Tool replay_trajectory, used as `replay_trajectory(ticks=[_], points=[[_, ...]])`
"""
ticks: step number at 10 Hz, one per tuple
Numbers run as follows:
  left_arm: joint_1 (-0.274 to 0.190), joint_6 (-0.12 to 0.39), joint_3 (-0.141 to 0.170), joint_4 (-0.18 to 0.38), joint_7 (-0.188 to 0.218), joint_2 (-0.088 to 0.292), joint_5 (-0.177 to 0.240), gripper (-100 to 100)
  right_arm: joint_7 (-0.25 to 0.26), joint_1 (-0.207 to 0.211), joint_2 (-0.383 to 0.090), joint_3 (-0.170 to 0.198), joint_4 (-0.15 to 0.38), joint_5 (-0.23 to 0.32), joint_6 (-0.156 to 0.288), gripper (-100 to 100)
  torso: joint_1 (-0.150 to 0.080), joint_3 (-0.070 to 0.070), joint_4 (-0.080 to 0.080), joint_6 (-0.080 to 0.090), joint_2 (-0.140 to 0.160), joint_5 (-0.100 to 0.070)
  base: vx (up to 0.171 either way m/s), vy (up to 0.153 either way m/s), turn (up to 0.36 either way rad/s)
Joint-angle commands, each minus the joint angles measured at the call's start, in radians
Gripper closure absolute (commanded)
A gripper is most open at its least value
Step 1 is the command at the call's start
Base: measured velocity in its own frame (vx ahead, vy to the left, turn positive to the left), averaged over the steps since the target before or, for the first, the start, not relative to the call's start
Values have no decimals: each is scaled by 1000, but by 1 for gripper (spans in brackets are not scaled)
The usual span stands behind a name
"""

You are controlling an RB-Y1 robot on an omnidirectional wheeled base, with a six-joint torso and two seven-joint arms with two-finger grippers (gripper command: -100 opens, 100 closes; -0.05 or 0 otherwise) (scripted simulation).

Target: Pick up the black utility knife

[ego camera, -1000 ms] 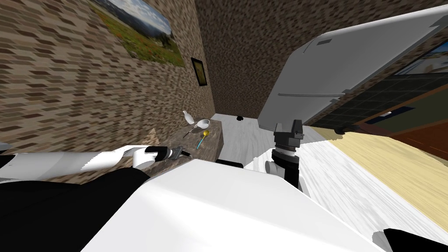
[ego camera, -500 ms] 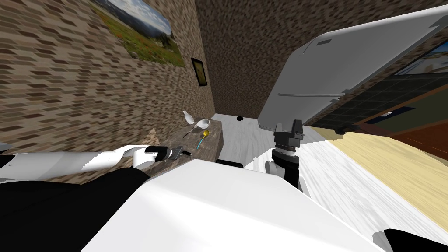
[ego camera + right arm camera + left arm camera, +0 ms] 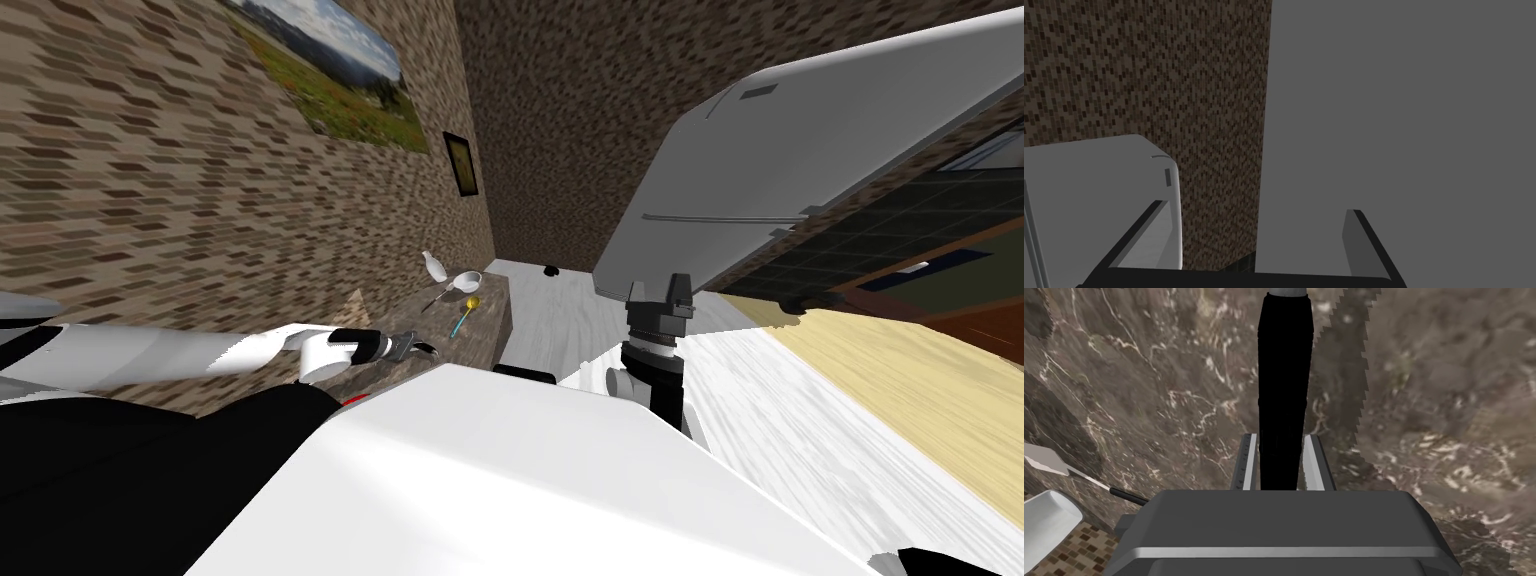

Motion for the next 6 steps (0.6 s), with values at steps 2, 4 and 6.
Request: replay_trajectory(ticks=[2, 4, 6], points=[[-11, -21, -17, 3, 46, 26, -40, 100, 0, 0, 0, 0, 0, 0, 0, 0, 0, 0, 0, 0, 0, 0, -4, -10, 19], [0, -51, -19, 7, 58, 66, -28, 100, 0, 0, 0, 0, 0, 0, 0, 0, 0, 0, 0, 0, 0, 0, -3, -14, 54], [9, -46, -8, 8, 63, 59, -36, 0, 0, 0, 0, 0, 0, 0, 0, 0, 1, 0, 0, 0, 0, 0, 0, -4, 6]])
